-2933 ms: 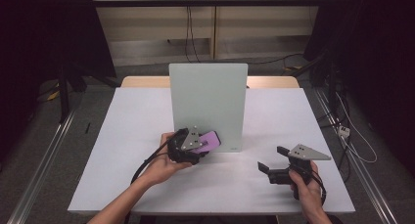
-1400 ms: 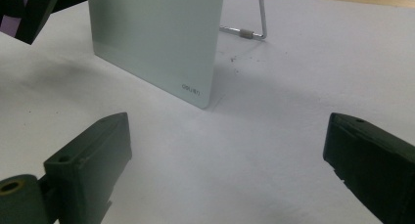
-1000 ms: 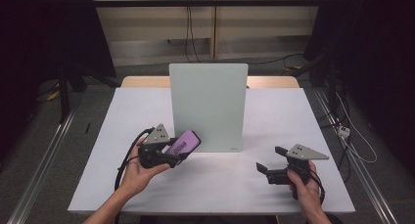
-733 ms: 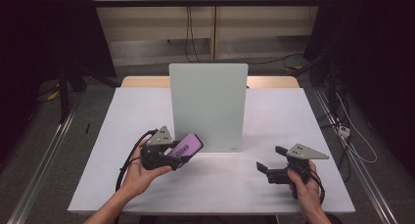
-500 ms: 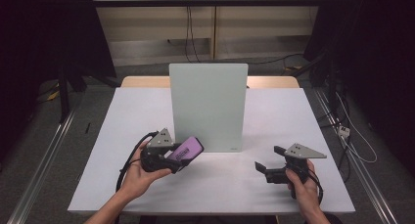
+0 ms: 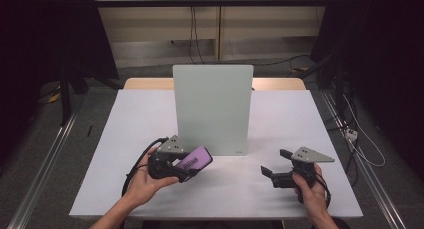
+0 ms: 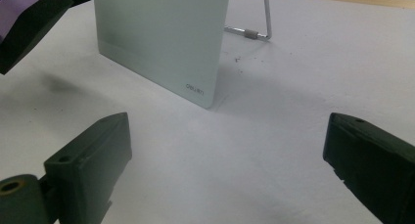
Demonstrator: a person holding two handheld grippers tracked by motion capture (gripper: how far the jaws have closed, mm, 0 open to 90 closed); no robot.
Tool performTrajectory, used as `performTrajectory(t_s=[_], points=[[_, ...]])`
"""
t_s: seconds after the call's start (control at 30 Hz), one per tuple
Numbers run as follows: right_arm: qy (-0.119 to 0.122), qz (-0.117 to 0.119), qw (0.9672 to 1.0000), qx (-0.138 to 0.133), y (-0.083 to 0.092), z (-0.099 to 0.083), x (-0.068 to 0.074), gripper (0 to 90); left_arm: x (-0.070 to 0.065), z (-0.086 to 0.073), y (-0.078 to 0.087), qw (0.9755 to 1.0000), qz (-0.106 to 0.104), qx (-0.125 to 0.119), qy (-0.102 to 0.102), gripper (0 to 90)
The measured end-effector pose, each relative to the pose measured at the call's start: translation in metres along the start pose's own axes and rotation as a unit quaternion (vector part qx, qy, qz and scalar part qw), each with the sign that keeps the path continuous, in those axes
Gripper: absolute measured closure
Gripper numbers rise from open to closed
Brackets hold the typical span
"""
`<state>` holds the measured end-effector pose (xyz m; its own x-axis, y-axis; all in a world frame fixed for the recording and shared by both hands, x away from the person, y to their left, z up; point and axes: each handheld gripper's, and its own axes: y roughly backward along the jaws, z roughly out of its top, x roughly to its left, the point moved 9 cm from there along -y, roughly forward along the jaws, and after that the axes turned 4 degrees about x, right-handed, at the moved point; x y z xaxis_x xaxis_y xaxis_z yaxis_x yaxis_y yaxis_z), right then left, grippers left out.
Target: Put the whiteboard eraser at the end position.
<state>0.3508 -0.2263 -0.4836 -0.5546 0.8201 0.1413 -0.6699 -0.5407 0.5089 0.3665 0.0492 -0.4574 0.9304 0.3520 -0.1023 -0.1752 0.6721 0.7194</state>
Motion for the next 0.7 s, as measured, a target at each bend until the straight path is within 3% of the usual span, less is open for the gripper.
performTrajectory(t_s=[0.27, 0.4, 0.53, 0.7], points=[[-0.006, 0.004, 1.0, 0.0, 0.0, -0.001, -0.001, 4.0, -0.011, 0.002, -0.011, 0.9992, -0.016, 0.027, -0.026, 40.9], [-0.006, 0.004, 1.0, -0.002, 0.0, 0.0, -0.001, 4.0, -0.015, 0.006, -0.021, 0.9986, -0.019, 0.039, -0.029, 40.9], [-0.005, 0.004, 1.0, -0.003, 0.0, 0.0, -0.001, 4.0, -0.021, 0.006, -0.03, 0.9966, -0.027, 0.067, -0.04, 40.8], [-0.002, 0.005, 1.0, -0.002, -0.001, 0.001, 0.0, 4.0, -0.028, 0.007, -0.036, 0.9948, -0.042, 0.081, -0.045, 40.8]])
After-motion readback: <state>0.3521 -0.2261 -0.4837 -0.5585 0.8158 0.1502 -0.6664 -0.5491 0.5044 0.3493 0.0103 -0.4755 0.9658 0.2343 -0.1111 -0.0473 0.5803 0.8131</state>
